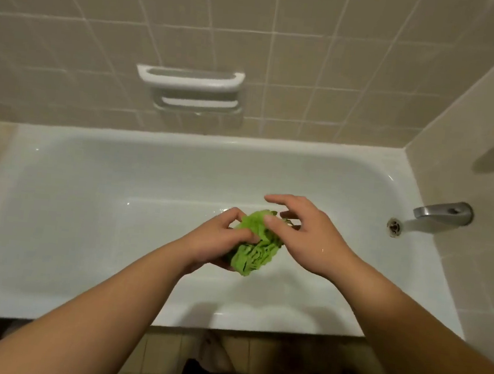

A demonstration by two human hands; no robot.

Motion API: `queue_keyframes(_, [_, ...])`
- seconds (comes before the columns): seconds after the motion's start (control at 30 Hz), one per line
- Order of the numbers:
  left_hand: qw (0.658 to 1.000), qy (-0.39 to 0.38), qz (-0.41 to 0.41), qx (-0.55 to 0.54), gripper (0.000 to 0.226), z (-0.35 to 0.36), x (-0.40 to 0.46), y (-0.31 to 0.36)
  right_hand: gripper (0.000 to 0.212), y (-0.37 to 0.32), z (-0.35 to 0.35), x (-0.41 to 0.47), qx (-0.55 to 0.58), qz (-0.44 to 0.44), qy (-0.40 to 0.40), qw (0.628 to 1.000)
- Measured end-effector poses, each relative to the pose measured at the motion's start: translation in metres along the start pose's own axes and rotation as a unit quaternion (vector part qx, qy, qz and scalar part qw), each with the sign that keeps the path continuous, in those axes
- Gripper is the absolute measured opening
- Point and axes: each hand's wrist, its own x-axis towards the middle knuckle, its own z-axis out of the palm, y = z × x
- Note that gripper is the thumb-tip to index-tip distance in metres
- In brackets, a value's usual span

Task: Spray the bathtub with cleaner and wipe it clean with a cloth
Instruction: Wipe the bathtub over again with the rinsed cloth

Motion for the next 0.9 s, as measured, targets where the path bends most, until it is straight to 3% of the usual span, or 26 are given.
queue_keyframes(0.1, [1.000, 0.012, 0.027, -0.007, 0.028, -0.026, -0.035, 0.014, 0.041, -0.033, 0.012, 0.003, -0.062, -0.054, -0.066, 0.994])
queue_keyframes(0.23, [0.998, 0.023, 0.052, -0.024, 0.030, -0.056, -0.074, 0.027, 0.066, -0.058, 0.021, 0.005, -0.098, -0.111, -0.104, 0.984])
queue_keyframes(0.43, [0.991, 0.099, 0.086, -0.027, 0.059, -0.070, -0.097, 0.031, 0.086, -0.069, 0.041, 0.015, -0.074, -0.151, -0.136, 0.976])
queue_keyframes(0.57, [0.981, 0.144, 0.129, 0.011, 0.052, -0.066, -0.097, 0.033, 0.095, -0.068, 0.042, 0.027, -0.099, -0.206, -0.134, 0.964])
queue_keyframes(0.67, [0.972, 0.179, 0.151, 0.009, 0.043, -0.061, -0.099, 0.032, 0.096, -0.064, 0.038, 0.035, -0.108, -0.211, -0.120, 0.964])
queue_keyframes(0.77, [0.965, 0.203, 0.146, -0.085, 0.049, -0.060, -0.098, 0.027, 0.087, -0.063, 0.039, 0.038, -0.116, -0.216, -0.107, 0.964])
queue_keyframes(0.9, [0.940, 0.250, 0.162, -0.167, 0.034, -0.068, -0.094, 0.018, 0.073, -0.068, 0.043, 0.046, -0.110, -0.217, -0.078, 0.967])
